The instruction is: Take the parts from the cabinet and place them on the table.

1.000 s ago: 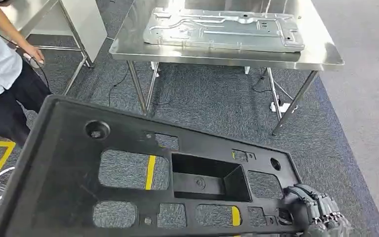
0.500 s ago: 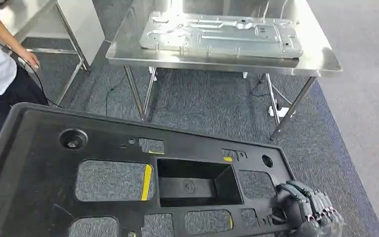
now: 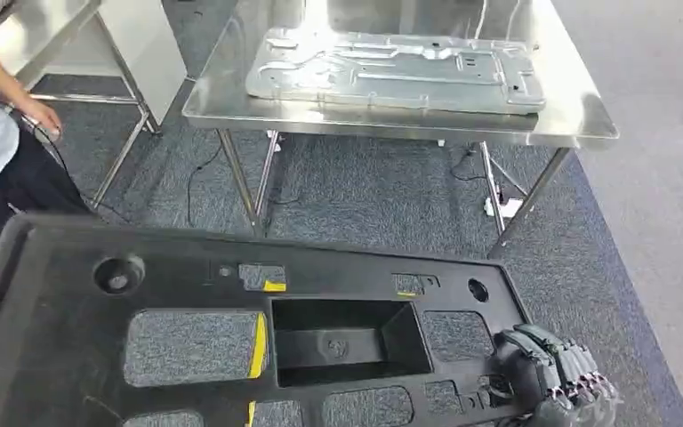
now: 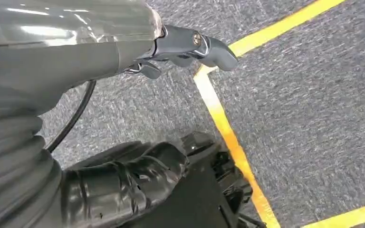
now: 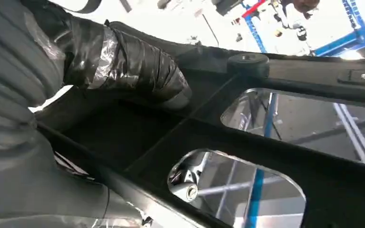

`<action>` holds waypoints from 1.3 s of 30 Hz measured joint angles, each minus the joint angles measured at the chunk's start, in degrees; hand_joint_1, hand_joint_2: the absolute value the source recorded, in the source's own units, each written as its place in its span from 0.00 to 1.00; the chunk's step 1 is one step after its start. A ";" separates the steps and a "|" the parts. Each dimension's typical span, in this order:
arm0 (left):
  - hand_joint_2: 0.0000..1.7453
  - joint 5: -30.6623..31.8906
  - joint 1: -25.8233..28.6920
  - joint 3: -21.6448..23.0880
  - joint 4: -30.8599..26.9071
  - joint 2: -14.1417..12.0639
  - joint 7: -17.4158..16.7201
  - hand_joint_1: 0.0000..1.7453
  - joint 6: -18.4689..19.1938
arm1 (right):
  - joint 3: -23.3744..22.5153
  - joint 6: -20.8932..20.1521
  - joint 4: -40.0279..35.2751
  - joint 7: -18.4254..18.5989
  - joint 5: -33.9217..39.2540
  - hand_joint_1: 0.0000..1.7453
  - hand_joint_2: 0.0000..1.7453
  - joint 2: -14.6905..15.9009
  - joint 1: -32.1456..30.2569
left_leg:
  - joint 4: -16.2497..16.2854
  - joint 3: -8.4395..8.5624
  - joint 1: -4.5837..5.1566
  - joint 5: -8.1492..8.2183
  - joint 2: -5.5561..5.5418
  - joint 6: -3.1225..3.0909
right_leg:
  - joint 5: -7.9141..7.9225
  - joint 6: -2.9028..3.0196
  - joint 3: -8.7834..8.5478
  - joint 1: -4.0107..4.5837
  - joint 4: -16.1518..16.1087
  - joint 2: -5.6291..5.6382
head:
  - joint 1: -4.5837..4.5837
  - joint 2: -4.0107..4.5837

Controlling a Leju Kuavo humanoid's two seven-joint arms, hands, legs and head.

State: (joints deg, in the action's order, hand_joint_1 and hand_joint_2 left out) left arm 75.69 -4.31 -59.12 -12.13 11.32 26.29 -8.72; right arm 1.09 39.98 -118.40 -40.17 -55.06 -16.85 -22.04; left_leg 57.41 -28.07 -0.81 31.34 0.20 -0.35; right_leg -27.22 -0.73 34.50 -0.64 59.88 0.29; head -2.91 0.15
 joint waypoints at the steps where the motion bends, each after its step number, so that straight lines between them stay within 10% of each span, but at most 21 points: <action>1: 1.00 0.00 -0.06 0.09 0.00 -0.02 0.00 0.00 0.00 | 0.11 0.00 0.00 0.02 -0.04 1.00 1.00 0.00 -0.01 | 0.20 0.32 -0.23 0.64 0.04 0.35 | 0.13 0.55 -0.64 -0.46 -0.68 0.00 | 0.11 -0.02; 5: 1.00 0.02 0.07 0.15 0.00 -0.02 0.02 0.00 0.00 | 0.52 0.00 0.00 0.02 -0.15 1.00 1.00 0.02 0.21 | 15.75 -8.19 -0.25 6.53 -0.01 0.49 | -0.83 1.90 -1.87 0.17 -1.00 -0.32 | 0.13 0.00; 7: 1.00 0.02 0.29 0.15 0.00 -0.02 0.02 0.00 0.00 | 0.57 0.00 0.02 0.02 -0.15 1.00 1.00 0.02 0.24 | 19.12 -11.47 -0.24 5.35 -0.01 0.41 | -1.39 2.12 -2.55 0.53 -0.99 -0.13 | 0.11 0.00; 11: 1.00 0.02 0.36 0.15 0.00 -0.11 0.02 0.00 0.00 | 0.63 0.00 0.02 0.02 -0.15 1.00 1.00 0.02 0.28 | 4.08 -7.05 0.43 -5.12 -0.08 -1.39 | -2.97 1.93 -4.39 0.88 -0.98 0.12 | 0.07 0.00; 17: 1.00 0.11 0.43 0.22 0.00 -0.20 0.11 0.00 0.02 | 0.74 0.00 0.00 0.00 -0.20 1.00 1.00 0.22 0.39 | 1.00 -4.80 0.25 -4.10 -0.19 -2.20 | -4.46 -0.02 -5.14 0.84 -0.47 0.02 | 0.07 0.00; 21: 1.00 0.20 0.14 0.24 0.00 -0.20 0.11 0.00 0.11 | 0.74 0.00 0.04 0.00 -0.15 1.00 1.00 0.31 0.46 | 0.79 -3.64 0.18 -3.15 -0.06 -2.62 | -10.00 -1.02 3.89 0.18 14.78 -0.08 | -0.07 0.00; 23: 1.00 0.20 0.24 0.24 0.00 -0.22 0.11 0.00 0.11 | 0.74 0.00 0.17 0.00 -0.15 1.00 1.00 0.39 0.47 | 0.80 -2.52 0.12 -2.29 -0.11 -2.40 | -7.06 -1.34 5.47 -0.24 14.69 -0.11 | -0.07 0.00; 26: 1.00 0.26 0.30 0.28 0.00 -0.17 0.11 0.00 0.13 | 0.74 0.00 0.17 0.00 -0.15 1.00 1.00 0.52 0.58 | 0.85 -0.08 -0.20 -0.52 -0.24 -1.66 | 1.44 -1.55 0.65 -0.73 1.50 -0.33 | -0.09 0.00; 31: 1.00 0.28 -0.30 0.39 0.00 -0.20 0.13 0.00 0.15 | 0.87 0.00 0.46 -0.07 -0.17 1.00 1.00 0.74 0.89 | 0.16 0.40 0.05 0.41 -0.11 0.08 | -0.47 0.50 -0.51 -0.08 -0.05 0.11 | -0.07 0.00; 33: 1.00 0.29 -0.19 0.44 0.00 -0.22 0.13 0.00 0.15 | 0.94 0.00 0.46 -0.07 -0.18 1.00 1.00 0.74 0.95 | 3.57 -0.74 -0.08 2.04 -0.14 0.35 | -0.77 1.34 -1.61 -0.20 -0.70 -0.04 | -0.02 0.00; 36: 1.00 0.28 -0.04 0.46 0.00 -0.22 0.13 0.00 0.15 | 1.14 0.00 0.48 -0.06 -0.17 1.00 1.00 0.74 0.98 | 17.57 -9.27 -0.08 6.83 -0.14 0.46 | -1.68 2.13 -2.45 0.28 -0.72 -0.24 | -0.02 0.00; 39: 1.00 0.28 0.24 0.46 0.00 -0.22 0.11 0.00 0.15 | 1.14 0.00 0.48 -0.04 -0.17 1.00 1.00 0.74 0.97 | 15.74 -11.01 0.05 1.67 -0.15 -0.11 | -2.89 2.24 -4.13 0.77 -0.72 0.16 | 0.00 0.00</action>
State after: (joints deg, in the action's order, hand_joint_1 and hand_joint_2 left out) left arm 75.97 -4.07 -58.66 -12.13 11.10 26.40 -8.57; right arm 2.23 39.98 -117.92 -40.22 -55.23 -16.11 -21.07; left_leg 73.15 -39.08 -0.75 33.00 0.05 -0.46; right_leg -30.10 1.52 30.38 0.13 59.17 0.44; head -2.91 0.15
